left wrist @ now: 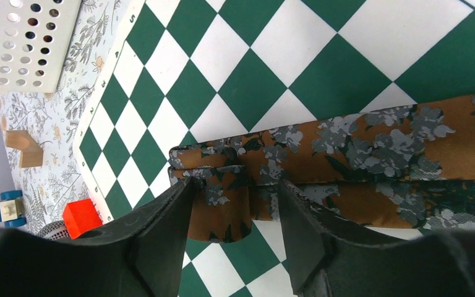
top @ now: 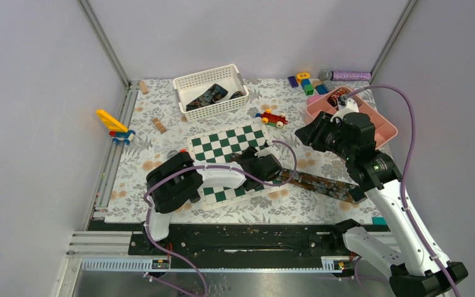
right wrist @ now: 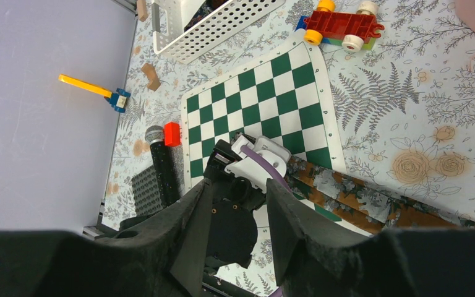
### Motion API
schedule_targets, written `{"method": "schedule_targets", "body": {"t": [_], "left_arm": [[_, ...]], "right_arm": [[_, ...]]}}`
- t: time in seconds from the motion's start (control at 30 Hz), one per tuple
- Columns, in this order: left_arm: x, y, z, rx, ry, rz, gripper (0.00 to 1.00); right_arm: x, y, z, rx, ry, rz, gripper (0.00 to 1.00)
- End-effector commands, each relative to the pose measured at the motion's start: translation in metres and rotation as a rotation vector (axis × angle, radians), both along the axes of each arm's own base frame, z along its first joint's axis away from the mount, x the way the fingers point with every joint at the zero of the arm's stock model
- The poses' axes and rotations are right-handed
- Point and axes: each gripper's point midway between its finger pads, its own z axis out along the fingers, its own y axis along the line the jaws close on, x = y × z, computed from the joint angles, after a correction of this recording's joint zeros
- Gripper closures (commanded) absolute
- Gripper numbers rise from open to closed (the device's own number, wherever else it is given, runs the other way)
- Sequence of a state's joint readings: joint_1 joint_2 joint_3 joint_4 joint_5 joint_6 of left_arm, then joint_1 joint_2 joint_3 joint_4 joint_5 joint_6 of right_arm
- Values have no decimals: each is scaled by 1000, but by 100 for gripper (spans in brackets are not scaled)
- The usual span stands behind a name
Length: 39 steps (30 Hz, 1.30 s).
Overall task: Roll the ties
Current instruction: Roll the tie at the center of the board.
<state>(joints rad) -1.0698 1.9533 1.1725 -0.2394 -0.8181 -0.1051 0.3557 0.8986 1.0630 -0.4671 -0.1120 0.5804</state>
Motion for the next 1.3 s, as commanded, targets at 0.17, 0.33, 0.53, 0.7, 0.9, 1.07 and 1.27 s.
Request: {"method": "schedule_targets", "body": {"t": [0.17,0.33,0.53,0.7,0.9,1.07,1.27], "left_arm": [[-5,-27,5,-121,49,-40,48],[-6,-33,0,-144,67,-48,48],[-2,-29,6,-129,37,-27,48],[0,-28,18,-136,15,-21,47],[3,-25,29,-134,-7,-5,47],[5,-22,38,-133,-34,11,46],[6,-19,50,-147,-55,18,45]], "right_arm": [[1,-7,14,2,-44,-30,55],[-2,-5,21,19,-56,-18,54],[-1,-4,22,25,-55,-19,54],[-2,-5,35,28,-78,-18,54],[-7,-2,53,60,-108,0,53],[-9,-2,54,65,-113,0,53],[-9,-2,58,69,-120,0,53]]}}
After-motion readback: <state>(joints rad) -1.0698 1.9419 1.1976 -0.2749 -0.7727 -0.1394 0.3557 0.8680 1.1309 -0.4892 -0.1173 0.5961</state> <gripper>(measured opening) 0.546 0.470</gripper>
